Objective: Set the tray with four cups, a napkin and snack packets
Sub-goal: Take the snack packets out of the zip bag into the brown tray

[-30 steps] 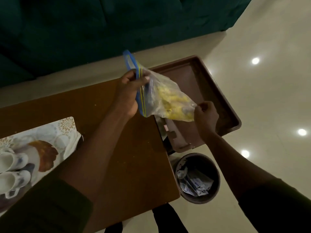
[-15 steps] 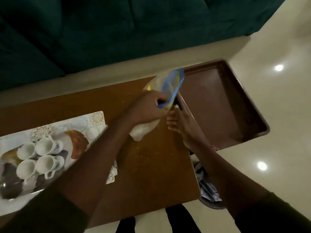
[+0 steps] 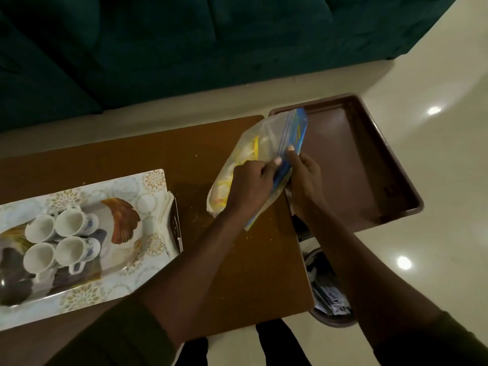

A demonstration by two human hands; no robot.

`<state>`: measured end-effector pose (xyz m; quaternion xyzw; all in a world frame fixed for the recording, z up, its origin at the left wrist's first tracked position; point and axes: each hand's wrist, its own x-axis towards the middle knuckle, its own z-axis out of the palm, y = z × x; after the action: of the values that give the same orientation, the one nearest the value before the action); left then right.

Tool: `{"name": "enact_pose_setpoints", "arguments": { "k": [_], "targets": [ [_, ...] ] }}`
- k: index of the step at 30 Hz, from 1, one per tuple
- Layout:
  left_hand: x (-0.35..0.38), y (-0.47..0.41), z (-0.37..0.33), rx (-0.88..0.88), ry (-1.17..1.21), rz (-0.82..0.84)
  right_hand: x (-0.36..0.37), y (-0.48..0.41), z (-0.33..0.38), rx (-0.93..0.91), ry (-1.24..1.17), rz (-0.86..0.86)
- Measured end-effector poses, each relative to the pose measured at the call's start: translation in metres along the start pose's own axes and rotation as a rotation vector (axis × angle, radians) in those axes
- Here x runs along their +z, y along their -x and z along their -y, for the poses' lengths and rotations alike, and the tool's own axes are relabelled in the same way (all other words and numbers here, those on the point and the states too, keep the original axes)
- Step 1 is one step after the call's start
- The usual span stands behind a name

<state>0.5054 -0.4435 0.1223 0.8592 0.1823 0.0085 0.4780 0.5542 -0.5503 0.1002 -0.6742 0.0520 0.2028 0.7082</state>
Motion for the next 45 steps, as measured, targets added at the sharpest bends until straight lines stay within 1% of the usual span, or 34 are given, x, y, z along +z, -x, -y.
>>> {"name": "enact_pose_setpoints", "arguments": {
  "k": [4, 6, 8, 10, 13, 14, 16, 19, 20, 21, 22, 23, 24, 25, 26, 27, 28, 30, 31, 32, 34, 36, 37, 39, 41, 42, 44, 45],
  "targets": [
    [0.000, -0.006, 0.003, 0.065, -0.042, -0.047, 0.003, 0.003, 0.012, 0.000, 0.028, -0.031],
    [0.000, -0.011, 0.007, 0.060, -0.094, -0.077, 0.005, 0.003, 0.014, -0.016, 0.072, -0.039],
    [-0.002, -0.017, 0.010, 0.034, -0.060, -0.074, 0.004, 0.001, 0.015, -0.004, 0.094, -0.045],
    [-0.010, -0.024, 0.011, -0.006, 0.042, -0.081, 0.000, -0.002, 0.014, -0.007, 0.185, -0.125],
    [-0.035, -0.035, 0.009, -0.041, 0.144, -0.163, -0.010, -0.005, 0.017, -0.068, 0.376, -0.340],
    [-0.045, -0.037, 0.007, -0.043, 0.229, -0.175, -0.012, -0.005, 0.019, -0.102, 0.385, -0.371],
    [-0.061, -0.039, 0.003, -0.026, 0.394, -0.182, -0.011, 0.001, 0.026, -0.218, 0.386, -0.346],
    [-0.065, -0.036, -0.003, -0.002, 0.467, -0.122, 0.004, 0.010, 0.042, -0.538, 0.525, -0.339],
    [-0.063, -0.033, -0.005, 0.003, 0.481, -0.090, 0.011, 0.010, 0.047, -0.588, 0.541, -0.322],
    [-0.060, -0.031, -0.006, 0.004, 0.496, -0.062, 0.017, 0.008, 0.050, -0.569, 0.549, -0.276],
    [-0.058, -0.029, -0.007, 0.002, 0.507, -0.041, 0.023, 0.004, 0.053, -0.462, 0.566, -0.202],
    [-0.057, -0.028, -0.007, 0.000, 0.509, -0.025, 0.027, -0.004, 0.052, -0.280, 0.612, -0.100],
    [-0.055, -0.027, -0.008, 0.001, 0.506, -0.012, 0.030, -0.010, 0.050, -0.082, 0.706, 0.018],
    [-0.055, -0.026, -0.008, 0.000, 0.503, -0.004, 0.031, -0.017, 0.046, 0.075, 0.865, 0.132],
    [-0.054, -0.025, -0.009, -0.002, 0.502, -0.002, 0.033, -0.023, 0.042, 0.174, 1.029, 0.220],
    [-0.053, -0.024, -0.009, -0.007, 0.504, -0.002, 0.035, -0.027, 0.037, 0.228, 1.134, 0.267],
    [-0.052, -0.023, -0.010, -0.012, 0.508, -0.001, 0.037, -0.029, 0.029, 0.267, 1.165, 0.297],
    [-0.050, -0.020, -0.011, -0.021, 0.509, -0.001, 0.041, -0.028, 0.012, 0.342, 1.092, 0.318],
    [-0.049, -0.019, -0.012, -0.024, 0.510, -0.003, 0.042, -0.024, 0.003, 0.375, 1.026, 0.288],
    [-0.049, -0.017, -0.012, -0.026, 0.516, -0.003, 0.042, -0.021, -0.006, 0.375, 0.994, 0.245],
    [-0.048, -0.015, -0.011, -0.033, 0.520, 0.000, 0.043, -0.018, -0.019, 0.346, 1.017, 0.169],
    [-0.049, -0.014, -0.007, -0.043, 0.504, -0.002, 0.049, -0.015, -0.025, 0.364, 0.996, 0.130],
    [-0.050, -0.014, -0.004, -0.050, 0.489, -0.011, 0.053, -0.016, -0.026, 0.389, 0.947, 0.126],
    [-0.051, -0.013, 0.000, -0.045, 0.460, -0.035, 0.059, -0.017, -0.021, 0.366, 0.919, 0.167],
    [-0.051, -0.012, 0.002, -0.030, 0.419, -0.055, 0.061, -0.016, -0.008, 0.270, 0.917, 0.219],
    [-0.051, -0.012, 0.002, -0.023, 0.397, -0.067, 0.061, -0.014, 0.001, 0.194, 0.925, 0.227],
    [-0.051, -0.013, 0.001, -0.002, 0.357, -0.109, 0.056, -0.011, 0.022, 0.045, 1.007, 0.218],
    [-0.051, -0.014, 0.000, 0.011, 0.341, -0.138, 0.052, -0.009, 0.034, 0.000, 1.049, 0.205]
  ]
}}
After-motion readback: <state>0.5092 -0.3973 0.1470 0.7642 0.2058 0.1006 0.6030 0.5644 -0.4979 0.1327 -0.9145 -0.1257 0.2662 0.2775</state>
